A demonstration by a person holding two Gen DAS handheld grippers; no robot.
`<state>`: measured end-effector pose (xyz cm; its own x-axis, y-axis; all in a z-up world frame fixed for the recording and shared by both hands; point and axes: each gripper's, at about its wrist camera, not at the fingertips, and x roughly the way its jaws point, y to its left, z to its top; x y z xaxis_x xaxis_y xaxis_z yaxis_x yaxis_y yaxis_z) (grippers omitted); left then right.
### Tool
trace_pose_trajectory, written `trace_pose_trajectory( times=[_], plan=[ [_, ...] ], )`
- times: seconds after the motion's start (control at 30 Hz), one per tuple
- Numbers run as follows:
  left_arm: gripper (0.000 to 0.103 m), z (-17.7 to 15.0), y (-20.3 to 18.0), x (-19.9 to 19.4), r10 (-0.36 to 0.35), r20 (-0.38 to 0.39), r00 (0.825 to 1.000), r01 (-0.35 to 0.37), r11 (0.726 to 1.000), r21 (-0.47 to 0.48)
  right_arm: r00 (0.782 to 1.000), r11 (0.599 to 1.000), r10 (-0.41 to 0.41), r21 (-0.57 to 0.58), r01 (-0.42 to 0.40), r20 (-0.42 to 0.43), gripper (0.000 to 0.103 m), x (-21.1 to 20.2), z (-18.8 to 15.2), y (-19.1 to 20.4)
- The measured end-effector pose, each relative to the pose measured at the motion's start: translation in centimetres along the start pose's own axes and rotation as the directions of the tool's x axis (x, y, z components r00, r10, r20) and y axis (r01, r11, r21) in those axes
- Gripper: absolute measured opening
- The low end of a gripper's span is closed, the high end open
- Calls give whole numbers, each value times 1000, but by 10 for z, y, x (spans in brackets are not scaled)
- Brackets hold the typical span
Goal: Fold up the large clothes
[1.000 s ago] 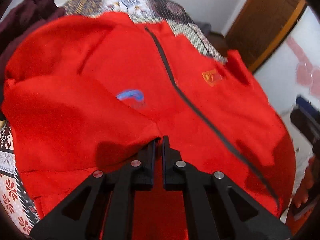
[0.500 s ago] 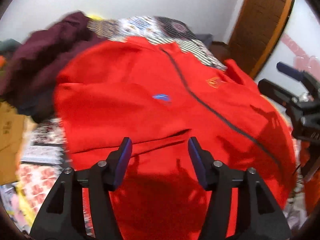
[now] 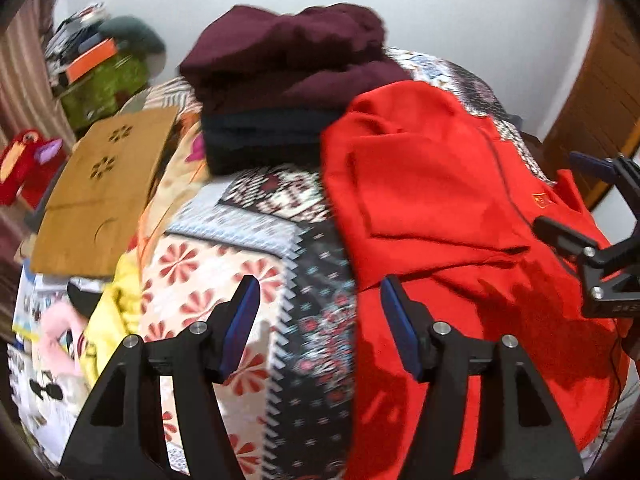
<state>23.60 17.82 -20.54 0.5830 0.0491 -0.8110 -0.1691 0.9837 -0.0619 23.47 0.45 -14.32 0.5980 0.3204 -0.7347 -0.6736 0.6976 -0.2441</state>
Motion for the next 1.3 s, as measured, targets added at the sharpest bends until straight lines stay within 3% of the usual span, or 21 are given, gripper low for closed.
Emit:
trace_pose_trajectory(
  times=[0.13,0.4,0.5,0.57,0.67,0.77,1.03,1.13,1.3],
  plan=[
    [62,-9,16,2,25,1,1000,-25,1000,-13,995,997,78,-9,-78,-60,101,28,12,16],
    [62,-14,28,17,20,-15,1000,-21,999,-43,972,985,171,12,-171,-164,83,71,19,40],
    [62,-14,28,22,14,-22,1000,-15,999,-46,964,982,185,8,-187,-192,71,84,19,46],
    [62,-14,28,25,8,-28,1000,-10,999,-48,957,980,196,9,-199,-215,51,93,17,48],
    [62,-14,26,27,7,-33,999,-9,999,-48,949,975,223,39,-220,-223,33,101,16,48],
    [62,-15,21,30,10,-42,999,-11,999,-36,956,976,219,55,-212,-196,12,99,16,43],
    [62,-13,-3,42,2,-73,997,-1,1000,17,981,976,191,112,-186,-35,7,51,23,7],
    [62,-9,-13,47,0,-79,997,3,999,37,989,977,137,154,-144,59,6,21,32,-21],
    [62,-6,-24,59,-3,-103,995,8,999,49,981,967,16,245,-63,191,5,-32,39,-82]
  ],
)
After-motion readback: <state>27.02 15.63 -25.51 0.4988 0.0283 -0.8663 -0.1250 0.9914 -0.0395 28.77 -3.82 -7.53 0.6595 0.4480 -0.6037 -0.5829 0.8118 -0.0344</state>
